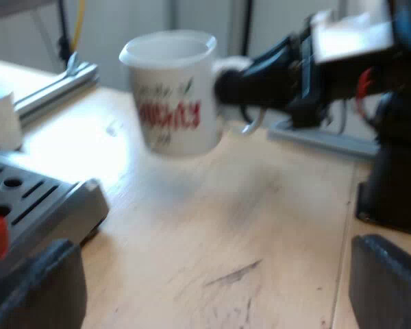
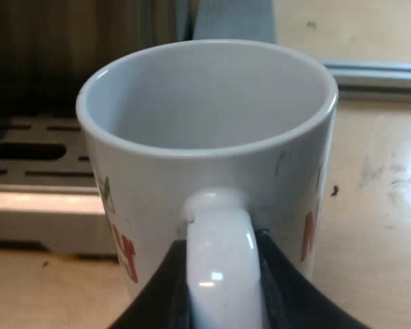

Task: Remove mug from coffee machine

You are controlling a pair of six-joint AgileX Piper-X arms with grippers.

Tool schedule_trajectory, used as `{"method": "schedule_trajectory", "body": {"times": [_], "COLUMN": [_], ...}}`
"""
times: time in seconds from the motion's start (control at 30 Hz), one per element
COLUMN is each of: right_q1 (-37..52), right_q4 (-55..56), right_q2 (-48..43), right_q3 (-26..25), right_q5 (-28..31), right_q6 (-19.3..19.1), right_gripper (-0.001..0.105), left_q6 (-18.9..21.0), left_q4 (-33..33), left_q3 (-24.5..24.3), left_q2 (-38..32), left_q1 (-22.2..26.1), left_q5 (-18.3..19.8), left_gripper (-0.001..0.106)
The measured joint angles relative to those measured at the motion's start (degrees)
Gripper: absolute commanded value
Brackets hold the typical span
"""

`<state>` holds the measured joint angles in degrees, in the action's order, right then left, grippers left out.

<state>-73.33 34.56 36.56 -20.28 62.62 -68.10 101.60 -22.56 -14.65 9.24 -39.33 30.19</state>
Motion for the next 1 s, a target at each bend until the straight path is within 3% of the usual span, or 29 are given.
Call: {"method": "schedule_trajectory", "body": {"times": [0.17,0.37,0.5,0.77,1.0], "right_q1": [0.33,6.30,9.88,13.72,16.69], "right_q4": [0.00,-0.13,-0.13,-8.30,-25.41], "right_q2": [0.00,0.00,0.00,0.00,0.06], "right_q3": [0.00,0.00,0.00,3.11,13.07], "right_q5": [0.98,0.64,-0.34,-4.69,-7.36], "right_q6": [0.00,0.00,-1.14,-10.10,-18.68], "right_gripper": [0.000,0.000,0.000,0.000,0.000], "left_q6": [0.00,0.00,0.00,1.52,2.86], "left_q4": [0.58,6.20,6.53,7.42,7.06], "left_q3": [0.00,0.00,0.00,0.00,0.00], "left_q2": [4.64,8.55,8.89,8.89,8.89], "left_q1": [0.00,0.00,0.00,0.00,0.00], "left_q5": [-1.00,-2.60,-5.64,-7.91,-9.26], "left_gripper": [0.080,0.080,0.080,0.080,0.080]}}
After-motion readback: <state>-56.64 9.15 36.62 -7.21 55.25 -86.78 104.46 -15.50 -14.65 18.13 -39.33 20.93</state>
